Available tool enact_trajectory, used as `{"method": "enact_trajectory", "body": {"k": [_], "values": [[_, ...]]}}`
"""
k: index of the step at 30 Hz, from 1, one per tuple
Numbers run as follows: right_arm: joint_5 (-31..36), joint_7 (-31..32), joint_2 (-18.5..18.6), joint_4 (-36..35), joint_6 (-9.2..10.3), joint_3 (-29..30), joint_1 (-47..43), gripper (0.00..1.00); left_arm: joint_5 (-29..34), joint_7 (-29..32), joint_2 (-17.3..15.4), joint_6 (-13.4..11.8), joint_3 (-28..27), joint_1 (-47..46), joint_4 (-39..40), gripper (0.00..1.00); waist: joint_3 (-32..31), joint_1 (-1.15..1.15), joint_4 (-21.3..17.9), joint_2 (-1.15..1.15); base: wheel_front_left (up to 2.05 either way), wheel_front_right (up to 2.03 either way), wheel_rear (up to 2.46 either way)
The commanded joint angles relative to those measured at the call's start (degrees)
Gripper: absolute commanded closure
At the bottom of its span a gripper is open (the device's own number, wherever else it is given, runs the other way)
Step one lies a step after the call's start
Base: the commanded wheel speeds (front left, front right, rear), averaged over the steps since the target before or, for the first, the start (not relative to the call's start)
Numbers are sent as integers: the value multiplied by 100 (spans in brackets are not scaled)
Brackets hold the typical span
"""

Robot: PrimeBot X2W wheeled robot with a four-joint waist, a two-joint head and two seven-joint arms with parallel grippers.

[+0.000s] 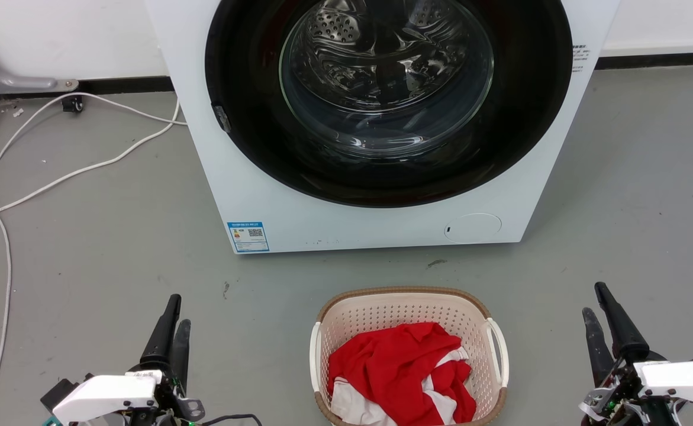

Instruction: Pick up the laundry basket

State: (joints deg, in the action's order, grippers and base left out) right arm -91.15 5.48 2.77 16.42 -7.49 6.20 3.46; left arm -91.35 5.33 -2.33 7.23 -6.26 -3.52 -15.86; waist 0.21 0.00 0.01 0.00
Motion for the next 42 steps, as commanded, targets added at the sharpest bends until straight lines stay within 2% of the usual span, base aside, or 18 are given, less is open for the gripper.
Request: {"method": "enact_trajectory", "body": {"k": [1,15,16,22,42], "values": [[149,-71,7,-128,-1,-6,104,0,148,-62,-22,11,-32,-90,151,0,1,0,0,0,0,0,0],[2027,-447,9,-635,-1,-150,31,0,1652,-437,-31,-19,-75,-17,554,0,14,0,7,0,0,0,0],[2449,-521,9,-720,-1,-216,2,0,2024,-510,-32,-78,-23,9,647,0,17,0,11,0,0,0,0],[3314,-658,10,-832,-1,-329,-54,0,2702,-647,-36,-193,98,65,785,0,26,0,16,0,0,0,0],[5297,-1067,12,-1074,-1,-474,-240,0,4436,-1053,-44,-347,299,246,1031,0,21,0,33,0,0,0,0]]}}
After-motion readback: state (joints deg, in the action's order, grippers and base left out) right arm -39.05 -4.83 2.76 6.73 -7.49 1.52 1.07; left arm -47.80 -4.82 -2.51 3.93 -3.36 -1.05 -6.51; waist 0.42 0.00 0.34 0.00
